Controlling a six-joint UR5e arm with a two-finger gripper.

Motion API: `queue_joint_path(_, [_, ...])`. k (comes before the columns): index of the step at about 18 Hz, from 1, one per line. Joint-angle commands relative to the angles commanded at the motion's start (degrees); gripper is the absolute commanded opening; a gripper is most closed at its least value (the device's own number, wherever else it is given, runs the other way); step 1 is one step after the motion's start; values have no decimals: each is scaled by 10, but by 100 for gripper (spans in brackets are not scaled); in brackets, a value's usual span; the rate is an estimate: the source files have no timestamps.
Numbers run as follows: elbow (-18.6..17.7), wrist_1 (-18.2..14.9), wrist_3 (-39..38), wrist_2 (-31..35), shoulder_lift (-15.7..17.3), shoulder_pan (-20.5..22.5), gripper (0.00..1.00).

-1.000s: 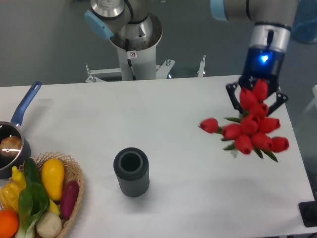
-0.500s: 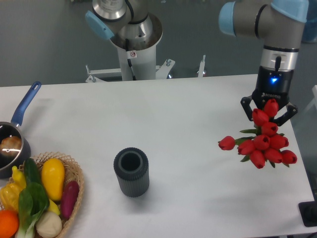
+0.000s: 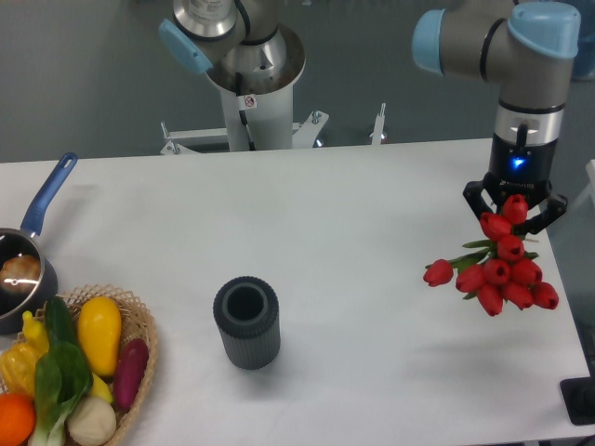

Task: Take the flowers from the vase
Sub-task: 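Carry the tulip bunch away from the vase and hold it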

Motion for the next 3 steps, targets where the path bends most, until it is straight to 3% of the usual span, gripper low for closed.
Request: queue_joint_path(3, [1, -17, 14, 15, -11, -1, 0])
